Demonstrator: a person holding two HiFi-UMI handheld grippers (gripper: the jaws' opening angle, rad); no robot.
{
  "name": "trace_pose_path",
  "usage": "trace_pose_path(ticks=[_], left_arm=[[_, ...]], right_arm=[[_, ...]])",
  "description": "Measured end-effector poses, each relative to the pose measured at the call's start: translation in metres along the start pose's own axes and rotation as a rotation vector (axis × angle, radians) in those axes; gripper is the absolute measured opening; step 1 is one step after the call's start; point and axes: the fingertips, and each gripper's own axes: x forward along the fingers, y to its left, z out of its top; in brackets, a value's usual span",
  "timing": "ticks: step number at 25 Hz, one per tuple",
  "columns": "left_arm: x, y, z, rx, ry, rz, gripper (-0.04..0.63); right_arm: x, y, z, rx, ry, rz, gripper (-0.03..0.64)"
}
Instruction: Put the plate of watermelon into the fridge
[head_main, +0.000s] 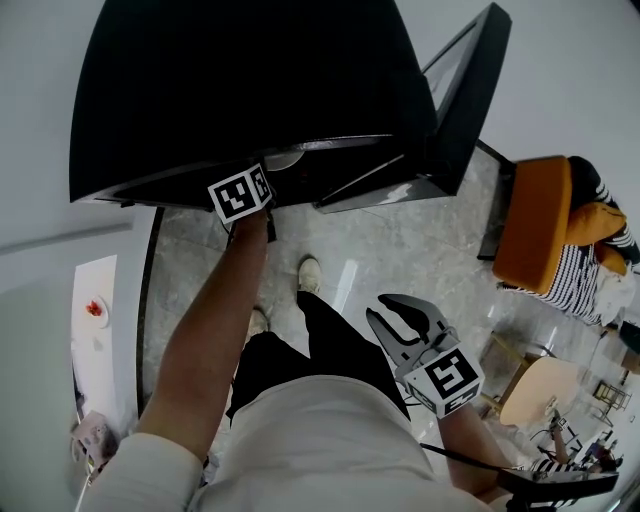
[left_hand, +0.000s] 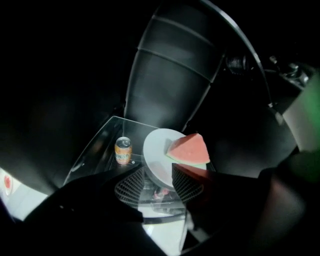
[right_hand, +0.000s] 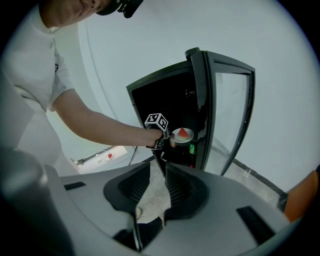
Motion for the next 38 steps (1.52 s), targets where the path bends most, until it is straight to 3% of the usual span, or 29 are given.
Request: trace_pose_path(ticks=[5, 11, 13, 14, 15, 23, 34, 38], left_arm=[[-0.03, -0.004, -0.002, 0.049, -0.004, -0.064, 0.164], [-0.09, -0.018, -0.012, 0.138, -0.01, -0.221, 0.16], [-0.117, -0.021, -0.018, 0.145, -0.016, -0.279, 0.103], [-0.131, -0.021, -0.021, 0.151, -0.02, -0.304, 0.026], [-0.146, -0.021, -0.025, 0.163, -0.022, -0.328, 0.014], [-0.261, -0.02, -0.058, 0.254, 0.006, -0.56, 0.012], [-0.416, -0.011, -0.118, 0.417, 0.034, -0.749, 0.012], [-0.457, -0.006, -0.134, 0.427, 0.032, -0.804, 0.012]], right_arm=[[0.004, 0.007, 0.01, -0.012, -0.041, -0.003, 0.106], [0.006, 0.032, 0.017, -0.022, -0.076, -0.013, 0.106], [0.007, 0.044, 0.018, -0.041, -0.084, -0.016, 0.106], [0.008, 0.051, 0.019, -0.048, -0.09, -0.018, 0.106], [0.008, 0.057, 0.02, -0.054, -0.097, -0.022, 0.104], [0.009, 0.103, 0.027, -0.08, -0.128, -0.089, 0.031], [-0.01, 0.186, 0.02, -0.115, -0.171, -0.098, 0.023], [-0.017, 0.211, 0.013, -0.122, -0.18, -0.102, 0.022]])
